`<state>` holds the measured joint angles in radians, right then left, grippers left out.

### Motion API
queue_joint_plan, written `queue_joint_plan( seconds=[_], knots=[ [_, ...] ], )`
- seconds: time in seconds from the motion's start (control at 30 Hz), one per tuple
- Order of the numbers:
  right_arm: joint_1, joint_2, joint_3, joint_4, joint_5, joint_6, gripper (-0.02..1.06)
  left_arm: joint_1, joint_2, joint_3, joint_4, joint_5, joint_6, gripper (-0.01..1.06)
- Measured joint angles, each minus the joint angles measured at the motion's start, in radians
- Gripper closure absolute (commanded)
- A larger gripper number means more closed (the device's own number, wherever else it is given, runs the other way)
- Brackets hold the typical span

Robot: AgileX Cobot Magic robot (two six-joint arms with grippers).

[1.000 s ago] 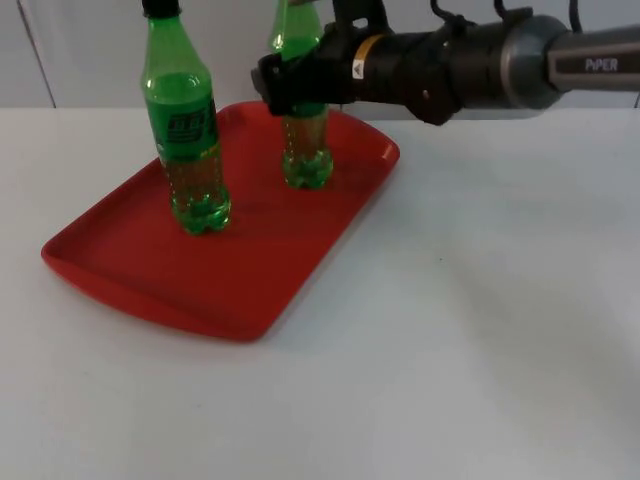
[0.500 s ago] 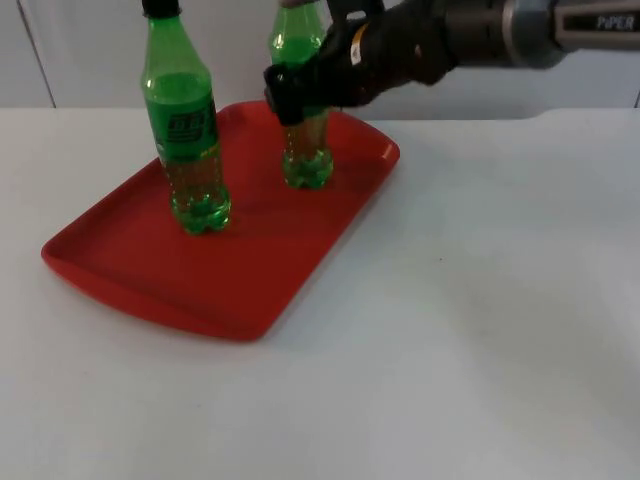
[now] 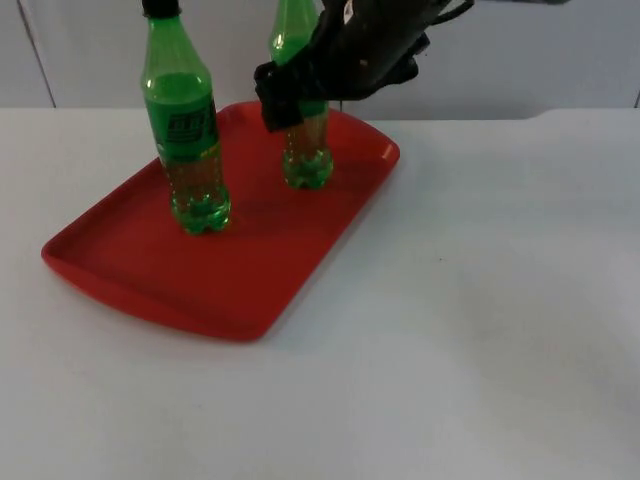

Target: Place the bottle upright on the tray.

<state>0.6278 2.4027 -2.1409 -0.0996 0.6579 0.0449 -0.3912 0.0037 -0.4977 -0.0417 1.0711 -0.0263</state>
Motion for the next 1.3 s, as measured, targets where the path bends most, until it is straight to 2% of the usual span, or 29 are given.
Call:
queue_joint_plan(
  seconds=[0.03, 0.3, 0.37, 0.5, 0.7, 0.77, 0.87, 0.9, 1.03, 1.07, 1.2, 1.3],
  knots=[
    [0.0, 0.0, 0.0, 0.0, 0.0, 0.0, -0.01, 0.0, 0.0, 0.0, 0.0, 0.0, 0.0, 0.0],
    [0.0, -0.093, 0.0, 0.029, 0.196, -0.045, -0.01, 0.0, 0.0, 0.0, 0.0, 0.0, 0.0, 0.0],
    [0.0, -0.103, 0.0, 0.029, 0.216, -0.053, -0.01, 0.0, 0.0, 0.0, 0.0, 0.0, 0.0, 0.0],
    [0.0, -0.15, 0.0, 0.073, 0.298, -0.094, -0.01, 0.0, 0.0, 0.0, 0.0, 0.0, 0.0, 0.0],
    [0.0, -0.201, 0.038, 0.1, 0.313, -0.113, -0.01, 0.0, 0.0, 0.0, 0.0, 0.0, 0.0, 0.0],
    [0.0, -0.246, 0.109, 0.1, 0.277, -0.11, -0.01, 0.0, 0.0, 0.0, 0.0, 0.0, 0.0, 0.0],
    [0.0, -0.344, 0.287, 0.107, 0.165, -0.09, -0.01, 0.0, 0.0, 0.0, 0.0, 0.0, 0.0, 0.0],
    [0.0, -0.344, 0.287, 0.107, 0.165, -0.09, -0.01, 0.0, 0.0, 0.0, 0.0, 0.0, 0.0, 0.0],
    [0.0, -0.514, 0.569, 0.118, -0.008, -0.083, -0.01, 0.0, 0.0, 0.0, 0.0, 0.0, 0.0, 0.0],
    [0.0, -0.514, 0.569, 0.118, -0.008, -0.083, -0.01, 0.0, 0.0, 0.0, 0.0, 0.0, 0.0, 0.0],
    [0.0, -0.648, 0.748, 0.133, -0.115, -0.083, -0.01, 0.0, 0.0, 0.0, 0.0, 0.0, 0.0, 0.0],
    [0.0, -0.699, 0.817, 0.133, -0.141, -0.083, -0.01, 0.0, 0.0, 0.0, 0.0, 0.0, 0.0, 0.0]
  ],
)
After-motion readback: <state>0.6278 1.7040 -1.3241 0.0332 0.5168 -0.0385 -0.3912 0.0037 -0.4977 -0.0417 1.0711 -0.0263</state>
